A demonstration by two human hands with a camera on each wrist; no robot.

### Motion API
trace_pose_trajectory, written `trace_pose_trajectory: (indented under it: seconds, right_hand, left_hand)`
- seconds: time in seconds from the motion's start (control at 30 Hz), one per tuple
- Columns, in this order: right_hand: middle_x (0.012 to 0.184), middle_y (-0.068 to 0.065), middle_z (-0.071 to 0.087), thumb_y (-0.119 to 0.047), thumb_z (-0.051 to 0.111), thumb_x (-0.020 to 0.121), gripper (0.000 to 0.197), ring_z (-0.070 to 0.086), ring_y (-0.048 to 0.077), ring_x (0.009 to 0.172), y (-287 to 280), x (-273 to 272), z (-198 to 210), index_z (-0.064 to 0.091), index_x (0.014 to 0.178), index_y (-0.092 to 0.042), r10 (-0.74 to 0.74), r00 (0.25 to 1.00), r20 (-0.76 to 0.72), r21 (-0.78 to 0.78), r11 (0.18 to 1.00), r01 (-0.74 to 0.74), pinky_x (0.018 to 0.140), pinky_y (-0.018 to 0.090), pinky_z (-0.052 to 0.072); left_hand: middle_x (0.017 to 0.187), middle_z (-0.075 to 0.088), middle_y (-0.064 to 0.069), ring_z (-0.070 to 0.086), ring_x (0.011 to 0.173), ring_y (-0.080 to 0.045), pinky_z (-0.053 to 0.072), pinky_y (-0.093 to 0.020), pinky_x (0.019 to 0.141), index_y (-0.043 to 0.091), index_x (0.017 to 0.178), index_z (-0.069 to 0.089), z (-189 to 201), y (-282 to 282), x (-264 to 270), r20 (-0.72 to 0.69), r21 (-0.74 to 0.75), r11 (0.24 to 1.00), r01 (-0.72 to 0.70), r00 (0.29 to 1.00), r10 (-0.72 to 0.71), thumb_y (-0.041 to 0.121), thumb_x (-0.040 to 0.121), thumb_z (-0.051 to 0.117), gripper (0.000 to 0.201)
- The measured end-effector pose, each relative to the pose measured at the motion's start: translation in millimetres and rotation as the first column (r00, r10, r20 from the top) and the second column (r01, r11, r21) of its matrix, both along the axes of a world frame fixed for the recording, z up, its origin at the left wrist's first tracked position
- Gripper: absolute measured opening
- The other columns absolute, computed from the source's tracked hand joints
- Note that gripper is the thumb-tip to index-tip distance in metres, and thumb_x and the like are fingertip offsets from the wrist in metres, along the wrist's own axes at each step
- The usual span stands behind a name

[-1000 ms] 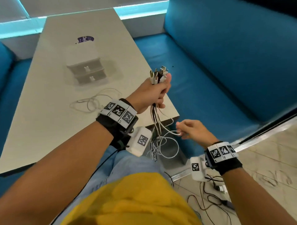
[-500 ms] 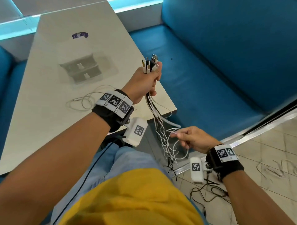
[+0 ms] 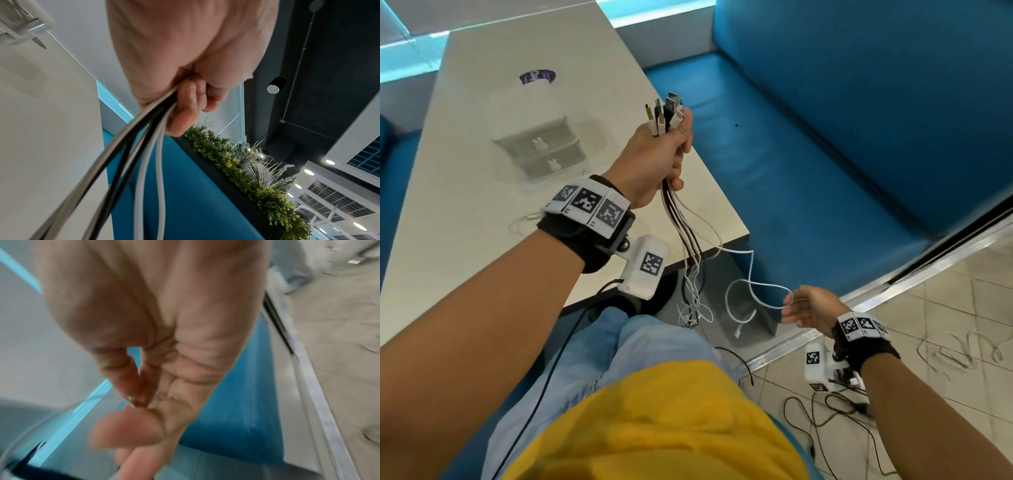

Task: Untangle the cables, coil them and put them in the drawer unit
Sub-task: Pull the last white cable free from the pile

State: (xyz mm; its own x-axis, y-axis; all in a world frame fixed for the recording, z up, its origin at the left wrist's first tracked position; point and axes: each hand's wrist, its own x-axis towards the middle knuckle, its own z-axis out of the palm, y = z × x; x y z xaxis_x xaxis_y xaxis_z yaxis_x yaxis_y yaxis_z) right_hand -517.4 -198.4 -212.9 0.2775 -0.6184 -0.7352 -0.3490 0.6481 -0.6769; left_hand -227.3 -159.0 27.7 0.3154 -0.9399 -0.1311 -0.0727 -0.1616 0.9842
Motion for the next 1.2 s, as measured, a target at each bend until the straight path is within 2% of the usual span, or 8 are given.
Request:
trace_pose_trajectory:
  seconds: [0.1,0.2,0.33,0.53,0.7,0.93,1.07,1.2]
  right_hand:
    - [0.075,0.016,0.067,-0.03,0.055,0.095,0.036,0.067,0.027,0.068,-0.6,-7.3,-11.2,0.06,0.069,-0.005,-0.059,0.998,-0.004,0.003,0.998,0.059,0.05,0.022,0.046]
    - [0.088,0.021,0.068,-0.001,0.066,0.085,0.005,0.07,0.021,0.07,2.8,-15.2,-19.1,0.067,0.086,0.003,0.035,0.999,-0.026,-0.049,0.998,-0.036,0.056,0.021,0.053]
    - [0.1,0.013,0.071,0.009,0.064,0.083,0.023,0.067,0.02,0.076,1.1,-20.3,-33.7,0.071,0.097,-0.008,0.105,0.971,-0.214,-0.209,0.966,-0.151,0.065,0.026,0.055]
    - [0.133,0.006,0.053,0.002,0.068,0.081,0.074,0.061,0.026,0.108,11.6,-18.5,-58.9,0.041,0.14,-0.033,0.329,0.669,-0.666,-0.288,0.714,-0.638,0.093,0.034,0.052]
    - [0.108,0.01,0.062,-0.008,0.075,0.078,0.059,0.061,0.025,0.09,24.3,-33.7,-68.8,0.034,0.12,-0.018,0.339,0.591,-0.732,-0.173,0.747,-0.642,0.088,0.039,0.051]
    - [0.096,0.01,0.06,-0.023,0.073,0.082,0.033,0.06,0.028,0.086,28.4,-36.8,-77.1,0.047,0.099,-0.012,0.164,0.752,-0.638,-0.154,0.93,-0.334,0.075,0.035,0.048]
    - [0.083,0.013,0.065,-0.023,0.066,0.086,0.015,0.063,0.021,0.07,7.8,-11.0,-55.0,0.056,0.083,-0.011,0.136,0.867,-0.479,-0.252,0.925,-0.284,0.062,0.031,0.05]
    - [0.062,0.01,0.056,-0.011,0.062,0.091,0.02,0.052,0.002,0.043,-11.8,33.7,28.9,0.053,0.074,-0.012,0.028,0.994,-0.109,-0.538,0.839,-0.083,0.048,0.021,0.04]
  left_hand:
    - [0.062,0.024,-0.001,0.022,0.046,-0.012,0.035,-0.024,0.046,0.021,0.062,0.045,0.1,0.5,0.2,0.009,0.009,1.0,-0.001,1.0,0.001,0.051,0.095,0.048,0.045]
    - [0.061,0.024,0.0,0.021,0.046,-0.012,0.034,-0.023,0.046,0.021,0.063,0.045,2.1,0.8,2.5,0.012,0.006,1.0,-0.019,1.0,0.018,0.05,0.096,0.047,0.044]
    - [0.056,0.021,0.002,0.019,0.045,-0.012,0.033,-0.023,0.047,0.02,0.061,0.044,6.1,0.8,7.7,0.004,0.005,0.999,-0.052,0.999,0.052,0.051,0.095,0.047,0.047]
    - [0.054,0.022,0.002,0.019,0.044,-0.012,0.031,-0.022,0.045,0.019,0.061,0.044,1.7,2.0,1.5,-0.003,0.004,0.999,-0.039,0.999,0.039,0.051,0.096,0.047,0.047]
    - [0.051,0.024,0.005,0.019,0.045,-0.012,0.028,-0.022,0.046,0.019,0.06,0.043,9.7,2.5,5.0,-0.023,-0.016,0.998,-0.063,0.998,0.063,0.05,0.096,0.048,0.047]
    - [0.055,0.022,0.003,0.018,0.047,-0.013,0.028,-0.023,0.046,0.019,0.06,0.045,10.4,5.8,-1.8,-0.051,-0.02,0.999,-0.027,0.998,0.026,0.049,0.096,0.048,0.047]
    - [0.057,0.024,0.001,0.021,0.046,-0.012,0.03,-0.024,0.046,0.016,0.062,0.046,2.1,6.4,-13.9,-0.001,0.005,0.998,0.06,0.998,-0.06,0.043,0.097,0.051,0.044]
    - [0.048,0.027,0.008,0.024,0.045,-0.01,0.031,-0.023,0.047,0.014,0.072,0.056,-6.5,7.9,-19.2,0.085,0.035,0.991,0.13,0.987,-0.133,0.027,0.097,0.056,0.028]
